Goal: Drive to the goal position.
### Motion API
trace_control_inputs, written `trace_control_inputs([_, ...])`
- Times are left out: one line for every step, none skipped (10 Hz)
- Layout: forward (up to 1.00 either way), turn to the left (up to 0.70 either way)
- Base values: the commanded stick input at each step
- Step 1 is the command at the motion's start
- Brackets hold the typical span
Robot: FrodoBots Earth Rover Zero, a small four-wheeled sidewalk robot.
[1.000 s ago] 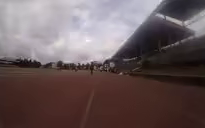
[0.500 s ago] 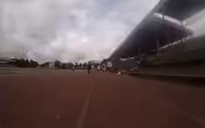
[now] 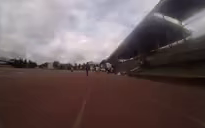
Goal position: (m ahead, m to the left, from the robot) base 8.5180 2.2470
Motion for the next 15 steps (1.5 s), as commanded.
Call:
trace_control_inputs([0.7,0.0])
trace_control_inputs([0.7,0.0])
trace_control_inputs([0.7,0.0])
trace_control_inputs([0.7,0.0])
trace_control_inputs([0.7,0.0])
trace_control_inputs([0.7,0.0])
trace_control_inputs([0.7,0.0])
trace_control_inputs([0.7,0.0])
trace_control_inputs([0.7,0.0])
trace_control_inputs([0.7,0.0])
trace_control_inputs([0.7,0.0])
trace_control_inputs([0.7,0.0])
trace_control_inputs([0.7,0.0])
trace_control_inputs([0.7,0.0])
trace_control_inputs([0.7,0.0])
